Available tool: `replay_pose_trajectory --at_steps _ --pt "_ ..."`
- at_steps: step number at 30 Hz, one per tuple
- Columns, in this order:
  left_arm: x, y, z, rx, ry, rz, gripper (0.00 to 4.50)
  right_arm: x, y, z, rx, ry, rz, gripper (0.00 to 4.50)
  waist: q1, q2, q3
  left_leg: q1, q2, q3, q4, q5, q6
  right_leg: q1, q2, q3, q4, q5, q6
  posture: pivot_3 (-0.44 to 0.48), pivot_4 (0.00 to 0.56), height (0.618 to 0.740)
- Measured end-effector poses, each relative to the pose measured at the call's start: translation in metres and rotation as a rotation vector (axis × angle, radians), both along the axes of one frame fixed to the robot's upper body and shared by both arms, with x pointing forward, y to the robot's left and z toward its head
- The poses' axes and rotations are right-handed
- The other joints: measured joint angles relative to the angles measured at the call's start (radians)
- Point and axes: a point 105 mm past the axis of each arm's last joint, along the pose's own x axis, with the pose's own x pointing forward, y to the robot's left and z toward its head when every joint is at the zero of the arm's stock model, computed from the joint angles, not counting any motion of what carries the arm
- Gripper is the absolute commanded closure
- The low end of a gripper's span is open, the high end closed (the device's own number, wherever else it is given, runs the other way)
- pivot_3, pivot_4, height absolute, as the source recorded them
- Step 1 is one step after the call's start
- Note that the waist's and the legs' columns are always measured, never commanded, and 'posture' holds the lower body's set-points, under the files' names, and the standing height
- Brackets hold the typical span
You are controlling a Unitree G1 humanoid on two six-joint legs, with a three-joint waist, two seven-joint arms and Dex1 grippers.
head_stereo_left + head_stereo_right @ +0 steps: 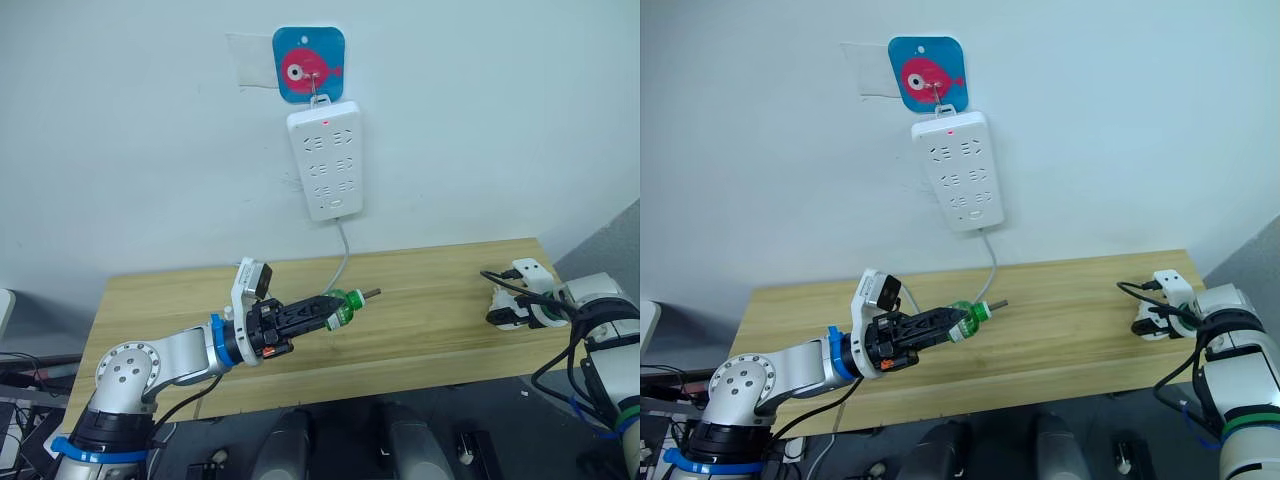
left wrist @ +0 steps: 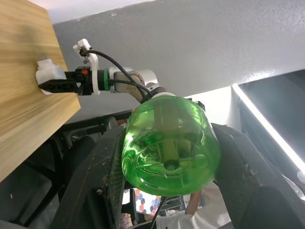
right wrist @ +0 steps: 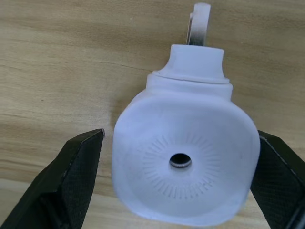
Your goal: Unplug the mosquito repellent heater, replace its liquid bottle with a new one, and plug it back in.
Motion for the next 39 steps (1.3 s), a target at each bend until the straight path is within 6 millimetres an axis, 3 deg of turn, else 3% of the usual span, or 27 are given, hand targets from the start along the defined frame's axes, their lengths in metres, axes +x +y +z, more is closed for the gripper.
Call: replay_pose_trajectory --at_steps 6,9,13,17,19,24,28,31,39 --pt "0.003 0.001 -0.001 -0.014 0.012 -0.012 2.26 -0.012 -0.025 0.038 -0.013 0.007 0.015 0.04 -0.003 0.002 0.001 0.0 0.0 0.0 0.0 0.0 0.0 0.0 0.0 0.0 0.0 0.0 0.0 -0.039 0.223 0.74" --pt "0.006 0.001 0.0 -0.018 0.004 -0.017 2.26 -0.016 -0.021 0.058 0.023 -0.001 0.02 0.04 -0.006 0.002 0.001 0.0 0.0 0.0 0.0 0.0 0.0 0.0 0.0 0.0 0.0 0.0 0.0 -0.063 0.214 0.74" --pt "0.011 0.0 -0.003 -0.005 -0.014 -0.015 2.26 -0.02 -0.002 0.104 0.115 -0.084 0.035 0.04 -0.011 0.004 0.0 -0.001 0.0 0.0 0.0 0.0 -0.001 -0.001 0.0 0.0 0.0 0.0 0.001 -0.085 0.207 0.74" --pt "0.027 -0.005 -0.003 0.035 -0.12 0.064 2.26 -0.026 0.041 0.144 0.343 -0.205 0.069 0.04 -0.008 0.004 0.0 0.0 0.0 0.001 0.0 0.0 -0.001 0.0 0.001 -0.002 -0.001 0.0 0.001 -0.103 0.199 0.74" --pt "0.042 -0.01 -0.004 0.075 -0.212 0.163 2.26 -0.034 0.069 0.145 0.513 -0.248 0.094 0.04 -0.004 0.002 -0.001 -0.001 0.0 0.001 0.0 0.0 -0.002 0.001 0.001 -0.003 -0.001 0.0 0.001 -0.112 0.198 0.74" --pt "0.062 -0.022 -0.004 0.246 -0.564 0.324 2.26 -0.051 0.121 0.125 0.883 -0.383 0.076 0.04 0.0 0.004 -0.002 -0.001 0.0 0.003 0.0 -0.001 -0.003 0.0 0.0 0.001 -0.001 0.001 0.002 -0.114 0.192 0.74" --pt "0.063 -0.039 -0.003 0.318 -0.827 0.368 2.26 -0.053 0.159 0.135 1.119 -0.558 -0.012 0.04 -0.01 0.006 -0.004 0.0 0.001 0.004 0.0 -0.001 -0.003 -0.001 0.001 0.003 -0.001 0.002 0.002 -0.116 0.191 0.74" --pt "0.06 -0.05 -0.001 0.327 -0.94 0.387 2.26 -0.052 0.189 0.144 1.256 -0.596 -0.071 0.04 -0.014 0.011 -0.006 0.0 0.002 0.003 -0.001 -0.001 -0.002 -0.002 0.001 0.002 0.0 0.002 0.002 -0.118 0.195 0.74" --pt "0.063 -0.064 0.003 0.335 -1.032 0.437 2.26 -0.049 0.191 0.145 1.157 -0.601 -0.173 0.04 -0.023 0.012 -0.007 -0.001 -0.001 0.002 0.0 -0.001 -0.001 -0.001 0.002 0.0 0.0 0.002 0.003 -0.108 0.206 0.74"
